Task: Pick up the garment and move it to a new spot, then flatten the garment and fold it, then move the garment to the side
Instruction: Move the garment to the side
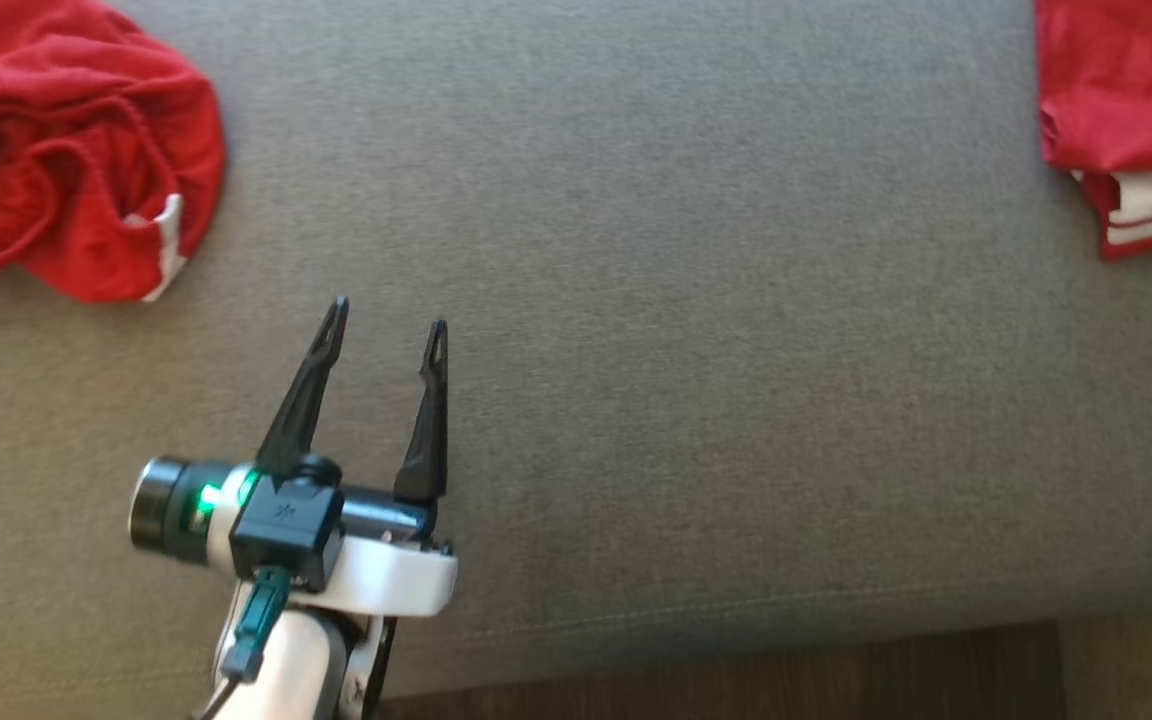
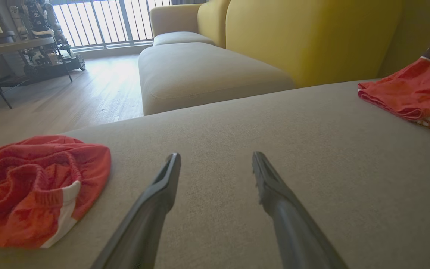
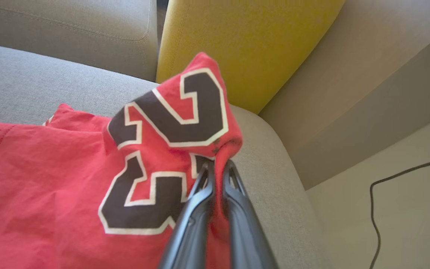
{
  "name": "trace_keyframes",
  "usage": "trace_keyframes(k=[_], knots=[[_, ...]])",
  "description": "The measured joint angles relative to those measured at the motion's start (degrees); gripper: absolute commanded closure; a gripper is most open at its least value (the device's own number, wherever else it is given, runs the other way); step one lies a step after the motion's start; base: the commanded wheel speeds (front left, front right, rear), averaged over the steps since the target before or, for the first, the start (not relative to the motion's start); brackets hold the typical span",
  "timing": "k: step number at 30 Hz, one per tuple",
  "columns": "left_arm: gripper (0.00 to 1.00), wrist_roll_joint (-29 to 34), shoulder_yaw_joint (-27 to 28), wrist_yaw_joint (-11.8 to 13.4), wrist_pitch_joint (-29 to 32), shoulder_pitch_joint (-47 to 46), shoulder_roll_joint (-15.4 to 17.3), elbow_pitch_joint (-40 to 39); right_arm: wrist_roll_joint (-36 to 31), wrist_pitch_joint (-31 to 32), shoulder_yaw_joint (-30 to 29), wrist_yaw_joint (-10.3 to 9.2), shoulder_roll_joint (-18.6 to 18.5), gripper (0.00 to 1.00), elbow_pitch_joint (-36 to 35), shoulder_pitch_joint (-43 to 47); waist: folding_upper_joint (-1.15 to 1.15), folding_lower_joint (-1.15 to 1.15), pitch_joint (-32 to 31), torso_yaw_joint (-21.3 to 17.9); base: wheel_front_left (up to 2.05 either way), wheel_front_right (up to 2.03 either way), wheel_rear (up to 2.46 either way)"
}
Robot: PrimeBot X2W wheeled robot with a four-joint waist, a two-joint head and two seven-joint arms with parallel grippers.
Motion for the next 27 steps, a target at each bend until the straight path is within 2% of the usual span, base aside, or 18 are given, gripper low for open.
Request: trace_keyframes(k=[7, 16, 17, 18, 24, 27], knots=[[0.0, 0.6, -0.9, -0.1, -0.4, -3.5, 0.7, -1.7, -4.8, 0.0, -3.2, 0.0, 1.5, 1.0, -6.8, 0.3, 0.0, 0.0, 1.7, -2.1, 0.0, 0.0, 0.0], [0.0, -0.5, -0.9, -0.1, -0.4, -3.4, 1.1, -1.4, -11.0, 0.3, -10.3, 0.0, 3.6, 1.0, -14.7, 4.1, 0.0, 0.0, 2.3, -2.2, 0.0, 0.0, 0.0], [0.0, -0.5, -1.1, -0.1, -0.4, -3.4, 1.1, -1.1, -11.1, 0.6, -11.9, 0.0, 4.2, 0.57, -15.3, 4.5, 0.0, 0.0, 2.2, -2.1, 0.0, 0.0, 0.0], [0.0, -0.5, -1.2, -0.1, -0.4, -3.4, 1.1, -0.9, -11.7, 0.7, -13.0, 0.0, 4.5, 0.0, -15.9, 4.9, 0.0, 0.0, 2.2, -1.9, 0.0, 0.0, 0.0], [0.0, -1.1, -1.3, 0.0, -0.4, -3.4, 0.8, -0.4, -15.8, -2.2, -15.2, 0.0, 7.1, 0.0, -22.0, 7.4, 0.0, 0.0, 0.6, -0.9, 0.0, 0.0, 0.0], [0.0, -1.1, -1.2, 0.1, -0.4, -3.3, 0.6, -0.3, -17.4, -5.5, -16.1, -0.01, 10.9, 0.0, -26.9, 9.5, 0.0, 0.0, -0.9, -0.4, 0.0, 0.0, 0.0]])
